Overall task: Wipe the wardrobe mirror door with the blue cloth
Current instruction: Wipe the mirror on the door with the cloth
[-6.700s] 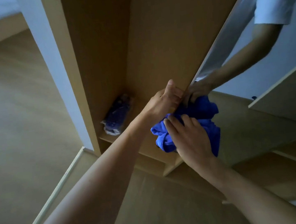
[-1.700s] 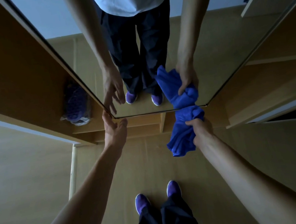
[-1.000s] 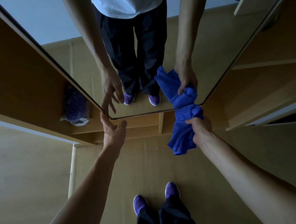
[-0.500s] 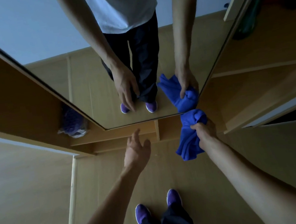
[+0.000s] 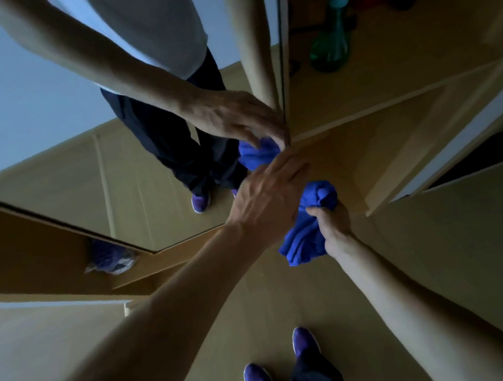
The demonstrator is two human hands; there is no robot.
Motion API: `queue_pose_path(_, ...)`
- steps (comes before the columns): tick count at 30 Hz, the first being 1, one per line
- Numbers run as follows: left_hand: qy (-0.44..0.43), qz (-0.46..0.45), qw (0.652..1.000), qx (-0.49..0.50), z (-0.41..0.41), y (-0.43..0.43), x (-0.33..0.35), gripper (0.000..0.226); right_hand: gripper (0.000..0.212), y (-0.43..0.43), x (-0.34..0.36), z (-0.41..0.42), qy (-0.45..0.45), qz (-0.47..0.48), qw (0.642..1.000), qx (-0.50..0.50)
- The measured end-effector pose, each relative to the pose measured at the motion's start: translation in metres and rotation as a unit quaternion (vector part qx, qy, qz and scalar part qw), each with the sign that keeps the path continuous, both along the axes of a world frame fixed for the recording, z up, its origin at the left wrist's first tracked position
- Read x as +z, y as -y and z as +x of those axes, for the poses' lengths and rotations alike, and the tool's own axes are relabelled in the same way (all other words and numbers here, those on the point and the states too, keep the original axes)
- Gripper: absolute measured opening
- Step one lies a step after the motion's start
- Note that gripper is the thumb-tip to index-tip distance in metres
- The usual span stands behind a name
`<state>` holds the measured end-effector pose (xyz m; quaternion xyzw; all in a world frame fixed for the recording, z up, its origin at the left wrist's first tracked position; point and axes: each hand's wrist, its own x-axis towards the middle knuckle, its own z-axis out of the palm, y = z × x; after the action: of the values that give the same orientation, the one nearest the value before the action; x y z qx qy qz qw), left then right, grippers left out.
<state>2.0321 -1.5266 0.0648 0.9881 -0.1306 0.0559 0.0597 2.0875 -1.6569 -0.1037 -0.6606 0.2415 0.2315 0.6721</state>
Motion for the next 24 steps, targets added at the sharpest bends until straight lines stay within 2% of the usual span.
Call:
queue_pose_path(4,0.036,0.140,0.989,-0.024,0.028,0.004,0.034,0.037,0.036,-0.004,0.000,0.006,0.014,0.020,1.000,0.002)
queue_pose_path(7,-0.008,0.232,0.972,0.022,0.038,0.013,0.048,0.040,0.037,-0.008,-0.002,0.005,-0.001,0.042,0.999,0.001)
queue_pose_path(10,-0.045,0.307,0.950,0.042,0.035,0.023,0.054,0.031,0.032,-0.010,-0.003,0.008,0.003,0.043,0.999,0.010)
queue_pose_path(15,-0.088,0.332,0.938,0.046,0.029,0.025,0.056,0.035,0.034,-0.010,0.003,0.008,0.016,0.020,0.999,0.041)
queue_pose_path(19,-0.112,0.324,0.938,0.052,0.027,0.023,0.056,0.039,0.030,-0.010,0.018,0.004,0.067,-0.012,0.997,0.047)
queue_pose_path(24,-0.104,0.303,0.945,0.059,0.027,0.021,0.055,0.039,0.024,-0.006,0.051,0.005,0.120,0.018,0.991,0.047)
